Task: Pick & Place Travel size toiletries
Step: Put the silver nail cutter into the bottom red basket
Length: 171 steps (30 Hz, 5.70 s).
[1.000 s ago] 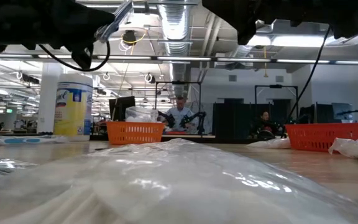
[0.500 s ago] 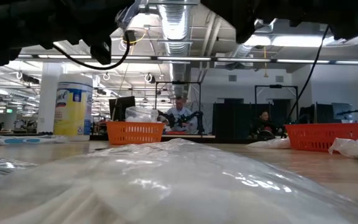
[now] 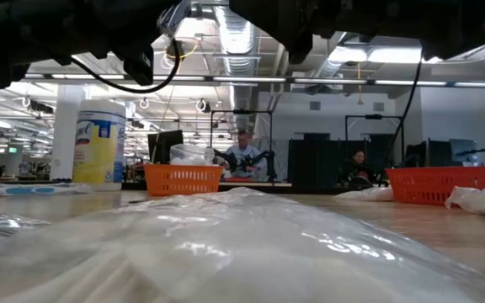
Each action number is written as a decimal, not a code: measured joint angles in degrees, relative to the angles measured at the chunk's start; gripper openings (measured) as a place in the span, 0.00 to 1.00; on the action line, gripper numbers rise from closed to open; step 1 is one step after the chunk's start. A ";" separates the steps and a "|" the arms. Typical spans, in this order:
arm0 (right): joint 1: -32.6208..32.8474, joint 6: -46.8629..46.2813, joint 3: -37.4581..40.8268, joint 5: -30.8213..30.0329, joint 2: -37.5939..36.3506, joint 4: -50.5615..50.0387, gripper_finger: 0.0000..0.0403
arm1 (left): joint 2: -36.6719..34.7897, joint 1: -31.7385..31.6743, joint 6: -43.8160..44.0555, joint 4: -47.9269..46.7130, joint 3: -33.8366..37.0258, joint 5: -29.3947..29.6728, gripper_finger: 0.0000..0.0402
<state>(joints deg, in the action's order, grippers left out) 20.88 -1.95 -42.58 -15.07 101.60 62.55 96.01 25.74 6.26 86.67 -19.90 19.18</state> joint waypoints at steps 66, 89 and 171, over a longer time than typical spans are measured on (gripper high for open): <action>-3.06 -2.60 -3.86 -0.04 -0.02 -0.13 0.31 | -0.04 -4.45 -6.00 -3.38 -5.49 -0.43 0.10; -3.02 -3.30 -3.86 -0.04 -0.02 -1.84 0.09 | -0.04 -4.66 -5.84 -5.08 -5.49 -0.52 0.20; 19.78 -74.58 -3.86 -12.40 -26.67 -76.15 0.09 | -0.39 -1.67 0.07 -10.03 -0.87 5.09 0.82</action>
<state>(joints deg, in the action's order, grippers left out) 40.66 -76.53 -46.44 -27.47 74.94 -13.60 95.61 24.07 6.33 76.64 -20.78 24.27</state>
